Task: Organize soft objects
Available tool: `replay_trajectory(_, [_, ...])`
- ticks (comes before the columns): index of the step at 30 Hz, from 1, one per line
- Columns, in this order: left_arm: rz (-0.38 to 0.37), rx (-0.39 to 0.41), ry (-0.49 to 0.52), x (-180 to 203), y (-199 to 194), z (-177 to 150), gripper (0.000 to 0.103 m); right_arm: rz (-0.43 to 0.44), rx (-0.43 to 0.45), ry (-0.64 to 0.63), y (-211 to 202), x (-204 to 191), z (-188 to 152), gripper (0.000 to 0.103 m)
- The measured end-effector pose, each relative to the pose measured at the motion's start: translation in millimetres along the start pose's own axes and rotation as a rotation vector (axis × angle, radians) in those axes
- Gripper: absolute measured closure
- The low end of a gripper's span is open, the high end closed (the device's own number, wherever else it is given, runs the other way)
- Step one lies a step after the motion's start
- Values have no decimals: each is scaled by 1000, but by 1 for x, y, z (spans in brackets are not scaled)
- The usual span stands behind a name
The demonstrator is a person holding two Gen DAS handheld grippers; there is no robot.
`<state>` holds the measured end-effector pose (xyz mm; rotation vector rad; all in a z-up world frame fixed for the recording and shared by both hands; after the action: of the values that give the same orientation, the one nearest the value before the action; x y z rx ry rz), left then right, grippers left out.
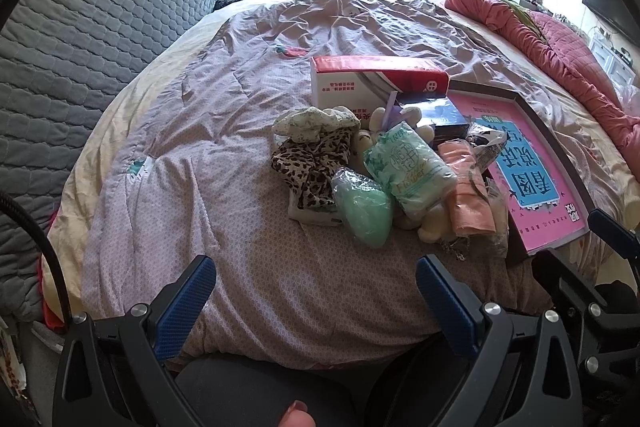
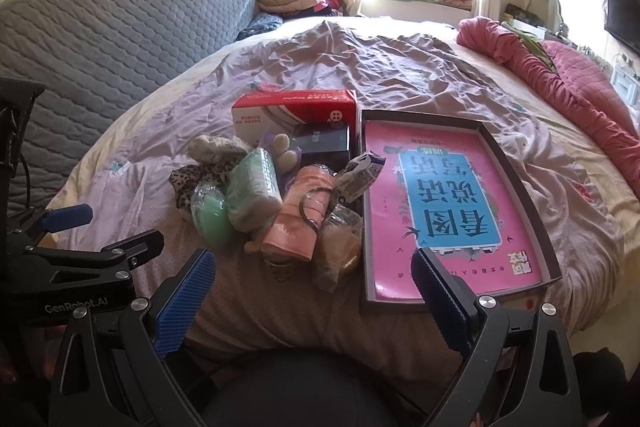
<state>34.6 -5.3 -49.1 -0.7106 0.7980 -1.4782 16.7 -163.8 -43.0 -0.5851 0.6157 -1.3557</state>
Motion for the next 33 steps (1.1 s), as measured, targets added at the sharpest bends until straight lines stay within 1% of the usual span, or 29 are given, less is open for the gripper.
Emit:
replay_trajectory(10, [-1,-4,-5,-1,3,0,2,-9,-2,3,2,1,0,5])
replay_trajectory(16, [-1,14,-2,-2,2,0,2,-10,2,6,1,3,0,5])
replay_trajectory(22, [-24,18,-2,-1,2,1,2,-12,2,11,1,4,1,5])
replay_trajectory(26, [-47,28,-18,-4,2,3,2,-8,-1,9,3,4,4,5])
replay_trajectory(33, [-77,-7,-87,-21,21,11,2,18,-17,20,25,3,16,5])
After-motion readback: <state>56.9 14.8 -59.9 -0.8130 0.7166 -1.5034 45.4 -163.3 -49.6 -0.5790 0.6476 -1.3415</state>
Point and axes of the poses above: each gripper's, at about its wrist camera, not at the fingertips, and y roughly the way its jaws point, x to its right, z to its top, the point moved 6 cm from there along y, roughly the way its jaws point
